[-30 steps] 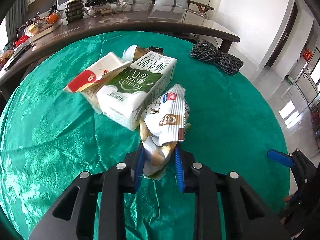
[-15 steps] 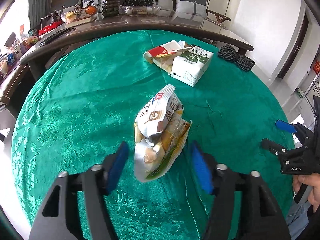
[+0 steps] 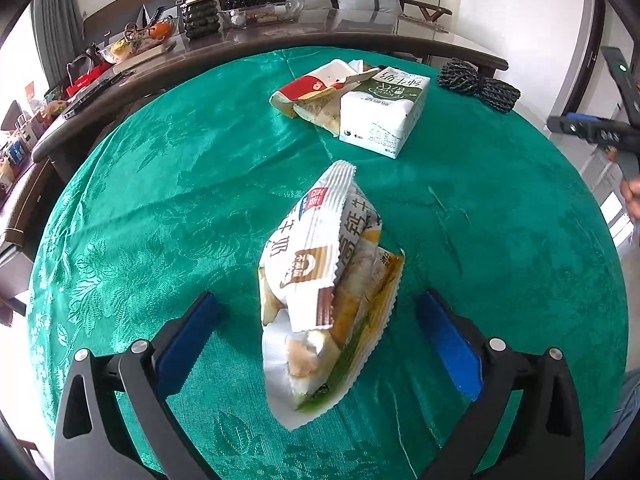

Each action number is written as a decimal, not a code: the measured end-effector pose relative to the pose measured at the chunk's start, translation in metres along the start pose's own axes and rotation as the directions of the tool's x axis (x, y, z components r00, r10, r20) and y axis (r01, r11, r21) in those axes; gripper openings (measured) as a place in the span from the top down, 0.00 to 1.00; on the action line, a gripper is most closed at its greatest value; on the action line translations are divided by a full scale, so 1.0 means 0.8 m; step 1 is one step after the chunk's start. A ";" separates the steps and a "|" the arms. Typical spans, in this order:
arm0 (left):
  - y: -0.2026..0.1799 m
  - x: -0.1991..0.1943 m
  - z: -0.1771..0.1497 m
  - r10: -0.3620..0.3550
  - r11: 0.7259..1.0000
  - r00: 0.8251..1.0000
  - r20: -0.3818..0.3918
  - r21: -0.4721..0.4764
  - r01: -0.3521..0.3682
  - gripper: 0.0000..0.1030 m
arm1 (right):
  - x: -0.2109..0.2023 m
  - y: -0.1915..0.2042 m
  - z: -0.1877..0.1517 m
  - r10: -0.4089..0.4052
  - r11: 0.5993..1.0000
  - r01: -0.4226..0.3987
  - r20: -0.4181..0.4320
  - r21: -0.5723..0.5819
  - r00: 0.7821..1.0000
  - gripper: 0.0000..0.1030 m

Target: Collect trash

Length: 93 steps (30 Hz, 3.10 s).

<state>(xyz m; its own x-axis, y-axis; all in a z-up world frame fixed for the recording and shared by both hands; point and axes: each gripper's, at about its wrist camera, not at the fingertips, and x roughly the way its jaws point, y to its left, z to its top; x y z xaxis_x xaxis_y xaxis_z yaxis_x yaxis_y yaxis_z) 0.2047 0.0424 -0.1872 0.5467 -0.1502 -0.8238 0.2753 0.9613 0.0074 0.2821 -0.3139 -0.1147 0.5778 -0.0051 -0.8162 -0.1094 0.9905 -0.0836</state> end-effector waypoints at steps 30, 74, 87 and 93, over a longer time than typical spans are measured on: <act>0.001 -0.001 -0.001 -0.002 1.000 1.000 0.002 -0.002 0.002 0.04 | -0.067 0.171 -0.117 0.159 0.979 -0.158 -0.001 0.127 0.987 0.55; 0.002 -0.001 -0.002 -0.007 1.000 1.000 0.003 -0.005 0.007 0.04 | -0.052 0.218 -0.145 0.136 0.990 -0.136 -0.028 -0.021 0.990 0.10; 0.031 -0.043 -0.002 -0.240 0.967 0.971 -0.001 0.089 0.239 0.05 | -0.086 0.188 -0.089 0.271 0.957 -0.283 -0.143 -0.069 0.952 0.10; 0.011 -0.024 0.017 -0.191 0.971 0.981 -0.042 0.141 0.195 0.08 | -0.048 0.224 -0.045 0.184 0.950 -0.248 -0.302 -0.189 0.936 0.13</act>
<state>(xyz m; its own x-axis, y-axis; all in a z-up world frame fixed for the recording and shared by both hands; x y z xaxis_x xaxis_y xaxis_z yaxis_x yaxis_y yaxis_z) 0.2076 0.0505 -0.1637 0.4504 -0.3215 -0.8329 0.4853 0.8712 -0.0739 0.2109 -0.1411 -0.1192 0.2762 0.1355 -0.9515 -0.4001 0.9164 0.0143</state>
